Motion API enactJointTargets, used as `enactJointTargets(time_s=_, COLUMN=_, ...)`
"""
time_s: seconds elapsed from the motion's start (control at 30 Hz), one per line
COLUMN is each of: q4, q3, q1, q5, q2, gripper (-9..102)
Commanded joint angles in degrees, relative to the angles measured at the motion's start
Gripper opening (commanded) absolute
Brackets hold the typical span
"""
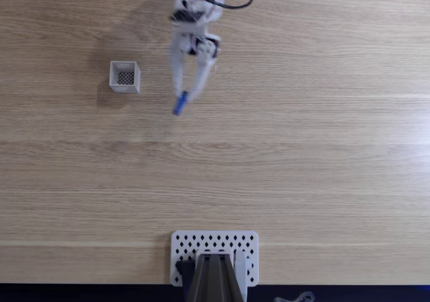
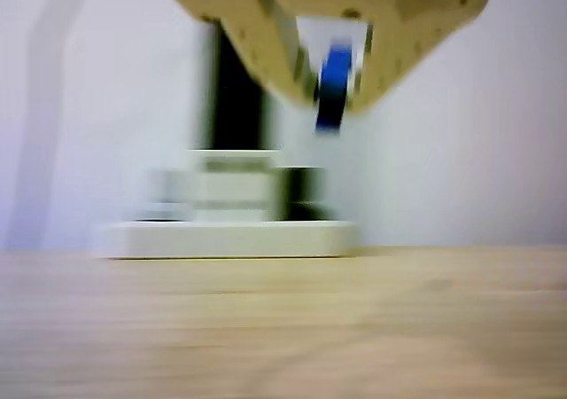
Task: Grasp a peg and put it in the crate.
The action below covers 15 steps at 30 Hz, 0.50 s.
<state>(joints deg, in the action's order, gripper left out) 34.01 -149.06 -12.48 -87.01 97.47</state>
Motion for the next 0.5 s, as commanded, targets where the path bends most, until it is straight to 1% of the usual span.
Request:
enactJointTargets(time_s=0.0, q4=4.7, q3=0.4, q1=-6.2, q5=0.6, q2=5.0, gripper=-1)
enactJointTargets(time_s=0.17, q4=2.5, q3=0.9, q1=-7.7, q5=0.6, q2=3.3, gripper=-1)
enactJointTargets(time_s=0.27, q4=2.5, q3=1.4, q1=-8.5, q5=0.5, q2=1.1, gripper=-1)
enactJointTargets(time_s=0.47, q4=1.6, q3=4.6, q1=-13.4, q5=0.6, q2=-2.6, gripper=-1)
